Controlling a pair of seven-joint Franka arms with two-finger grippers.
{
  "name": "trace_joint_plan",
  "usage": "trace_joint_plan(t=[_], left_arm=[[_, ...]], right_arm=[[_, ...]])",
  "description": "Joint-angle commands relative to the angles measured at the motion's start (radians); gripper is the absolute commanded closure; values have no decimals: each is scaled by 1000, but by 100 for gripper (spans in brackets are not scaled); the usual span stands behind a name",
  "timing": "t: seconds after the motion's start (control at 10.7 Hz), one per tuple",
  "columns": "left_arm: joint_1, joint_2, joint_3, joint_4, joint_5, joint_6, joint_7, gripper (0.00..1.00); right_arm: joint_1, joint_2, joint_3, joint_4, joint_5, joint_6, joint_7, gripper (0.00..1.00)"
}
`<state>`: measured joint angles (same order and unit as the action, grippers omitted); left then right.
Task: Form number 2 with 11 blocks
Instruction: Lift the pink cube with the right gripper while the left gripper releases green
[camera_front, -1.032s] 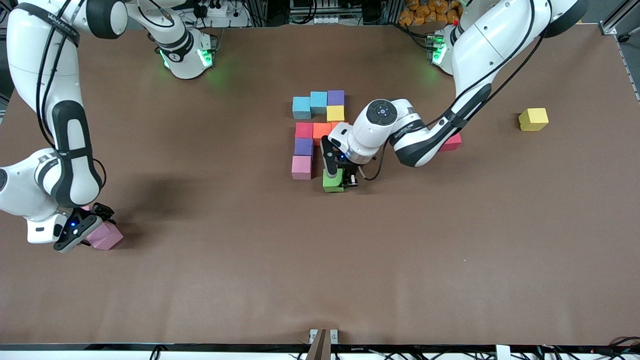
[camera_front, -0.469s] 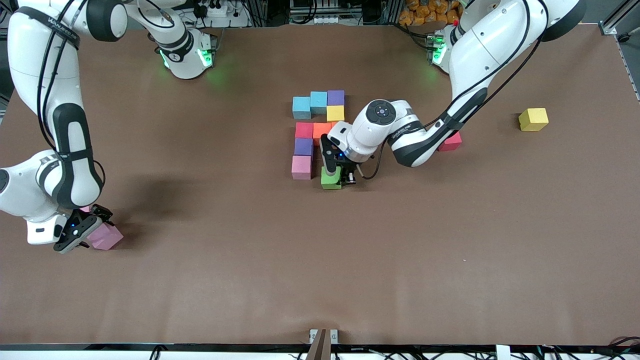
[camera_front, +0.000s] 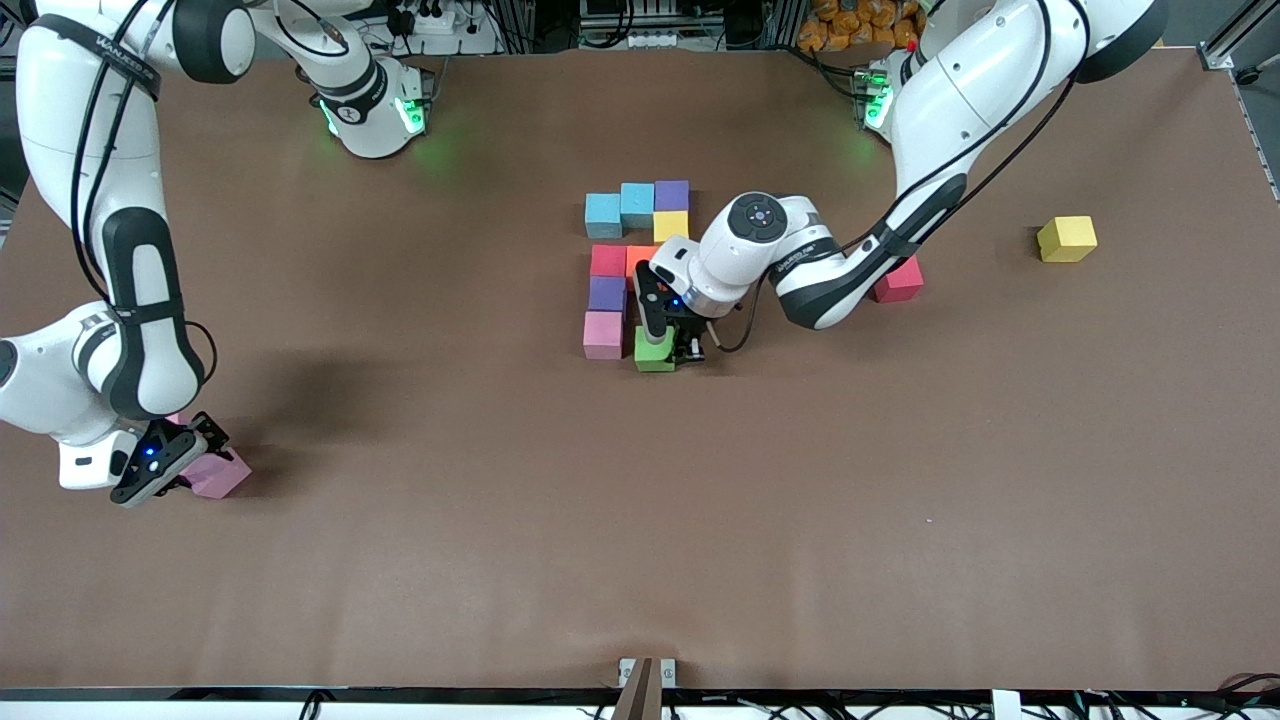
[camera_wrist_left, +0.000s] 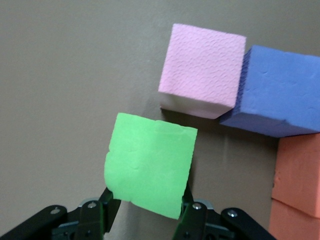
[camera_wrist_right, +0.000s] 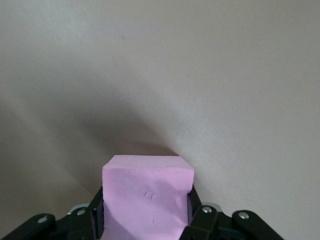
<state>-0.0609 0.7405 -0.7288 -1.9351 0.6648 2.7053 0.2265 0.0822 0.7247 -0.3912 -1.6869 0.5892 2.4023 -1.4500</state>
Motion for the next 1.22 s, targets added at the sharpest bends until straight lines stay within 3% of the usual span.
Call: trace_joint_plan(t=[0.0, 0.47, 1.13], left_arm=[[-11, 0, 6, -2, 35, 21, -39, 74], [-33, 23, 12, 1, 36, 57, -39, 74], [-60, 25, 40, 2, 42, 79, -39, 74]], right_arm=[[34, -16, 9, 59, 3, -165, 129, 70], [192, -18, 12, 111, 4, -218, 313, 73], [286, -18, 15, 139, 0, -362, 309, 73]])
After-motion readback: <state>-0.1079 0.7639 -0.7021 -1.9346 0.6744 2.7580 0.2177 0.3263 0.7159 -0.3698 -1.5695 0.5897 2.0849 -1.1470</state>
